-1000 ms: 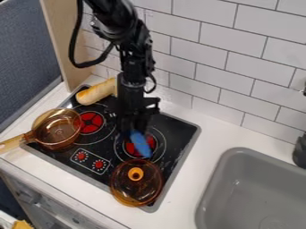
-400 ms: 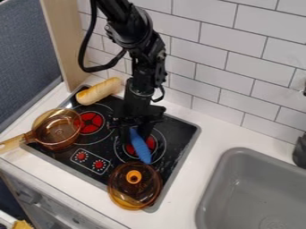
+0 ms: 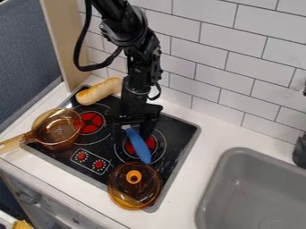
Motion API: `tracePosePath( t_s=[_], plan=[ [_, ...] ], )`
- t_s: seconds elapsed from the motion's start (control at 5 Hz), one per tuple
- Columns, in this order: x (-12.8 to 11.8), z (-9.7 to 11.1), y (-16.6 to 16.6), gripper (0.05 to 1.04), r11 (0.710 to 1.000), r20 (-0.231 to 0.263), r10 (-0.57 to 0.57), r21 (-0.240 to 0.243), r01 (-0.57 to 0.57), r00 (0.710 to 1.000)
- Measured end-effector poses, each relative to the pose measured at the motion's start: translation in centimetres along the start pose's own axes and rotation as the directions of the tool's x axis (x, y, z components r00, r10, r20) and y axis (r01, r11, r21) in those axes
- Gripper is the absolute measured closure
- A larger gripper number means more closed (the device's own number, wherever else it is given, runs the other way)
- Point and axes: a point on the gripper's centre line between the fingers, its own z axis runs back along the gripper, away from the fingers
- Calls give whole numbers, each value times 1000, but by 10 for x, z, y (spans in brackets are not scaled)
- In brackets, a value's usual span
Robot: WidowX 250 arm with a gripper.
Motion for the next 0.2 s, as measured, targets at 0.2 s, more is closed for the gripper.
tracePosePath(
  t_s=[0.2],
  plan=[
    [0,3,0,98,999,9,-30,-14,30,1000]
  ],
)
